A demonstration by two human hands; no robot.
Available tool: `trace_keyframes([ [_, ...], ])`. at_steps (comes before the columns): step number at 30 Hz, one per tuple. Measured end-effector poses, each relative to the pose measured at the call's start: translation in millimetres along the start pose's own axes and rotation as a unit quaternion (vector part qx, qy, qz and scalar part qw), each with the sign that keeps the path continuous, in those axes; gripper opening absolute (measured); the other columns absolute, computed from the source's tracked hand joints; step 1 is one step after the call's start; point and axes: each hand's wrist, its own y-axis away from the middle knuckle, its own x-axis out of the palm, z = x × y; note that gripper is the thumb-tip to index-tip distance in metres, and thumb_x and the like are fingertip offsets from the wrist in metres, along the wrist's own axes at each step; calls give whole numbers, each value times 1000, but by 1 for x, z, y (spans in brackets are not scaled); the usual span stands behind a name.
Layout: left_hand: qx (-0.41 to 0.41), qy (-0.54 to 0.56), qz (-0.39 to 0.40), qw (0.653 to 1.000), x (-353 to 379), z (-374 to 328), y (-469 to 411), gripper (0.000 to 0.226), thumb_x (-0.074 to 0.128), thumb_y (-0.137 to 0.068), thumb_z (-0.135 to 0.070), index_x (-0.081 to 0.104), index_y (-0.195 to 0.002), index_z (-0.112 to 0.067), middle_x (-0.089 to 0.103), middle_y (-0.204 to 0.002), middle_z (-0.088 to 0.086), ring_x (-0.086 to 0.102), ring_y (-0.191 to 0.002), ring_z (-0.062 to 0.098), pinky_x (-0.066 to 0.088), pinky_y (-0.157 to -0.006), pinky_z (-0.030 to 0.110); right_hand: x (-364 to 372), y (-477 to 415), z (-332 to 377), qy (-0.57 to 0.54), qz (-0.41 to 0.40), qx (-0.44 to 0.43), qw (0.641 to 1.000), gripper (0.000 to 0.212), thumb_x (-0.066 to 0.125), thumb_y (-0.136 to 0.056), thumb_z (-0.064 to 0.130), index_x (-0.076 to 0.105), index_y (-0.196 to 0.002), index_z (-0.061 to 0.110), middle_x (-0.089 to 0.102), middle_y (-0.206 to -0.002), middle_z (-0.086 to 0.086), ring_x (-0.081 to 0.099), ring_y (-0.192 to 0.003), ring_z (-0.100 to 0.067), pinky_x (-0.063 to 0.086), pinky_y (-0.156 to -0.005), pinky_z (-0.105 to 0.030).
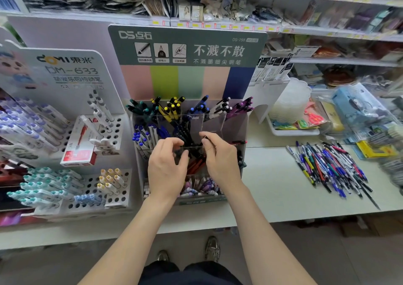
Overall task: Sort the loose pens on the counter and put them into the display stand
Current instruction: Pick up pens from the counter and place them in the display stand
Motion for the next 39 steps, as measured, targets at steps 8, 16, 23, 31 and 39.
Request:
trace_keyframes([
  [8, -99, 124, 25, 987, -13, -13, -10, 20, 72, -101, -22, 70, -121, -20, 73, -90, -10, 72, -74, 9, 62, -69, 31, -14, 3, 35, -305, -258, 161, 902, 17, 58, -101, -3, 56, -111, 10, 78, -98, -9, 79, -82, -27, 64, -76, -35],
  [16, -136, 247, 54, 958, -17, -25, -27, 11, 73, -101, -21, 71, -110, -27, 76, -92, -6, 74, -78, 14, 63, -67, 37, -10, 6, 13, -134, 35, 68, 988, 33, 63, -98, 7, 79, -122, 24, 79, -111, 13, 73, -106, -8, 61, -95, -37],
  [23, -58, 37, 40, 997, -10, -2, -26, 45, 73, -94, -4, 64, -135, -21, 51, -122, -7, 57, -102, 8, 57, -94, 35, 3, -14, 9, -33, -55, 28, 998, 22, 60, -104, 18, 59, -123, 28, 72, -103, 9, 67, -100, -15, 55, -88, -35],
  [31, 8, 29, 20, 999, -8, -9, -19, 41, 68, -91, 6, 62, -127, -13, 54, -120, -1, 54, -98, 2, 49, -92, 18, 30, -22, -3, 139, 52, -47, 988, 15, 56, -106, 23, 59, -120, 18, 71, -103, -3, 63, -95, -29, 48, -79, -45],
  [39, -35, 74, 75, 994, 5, -6, 7, 22, 68, -88, -3, 52, -88, -19, 56, -83, -2, 56, -73, 17, 45, -65, 28, 10, -11, -1, 28, 132, -9, 991, 42, 49, -110, 13, 56, -151, 13, 64, -146, -3, 58, -135, -17, 45, -116, -32],
])
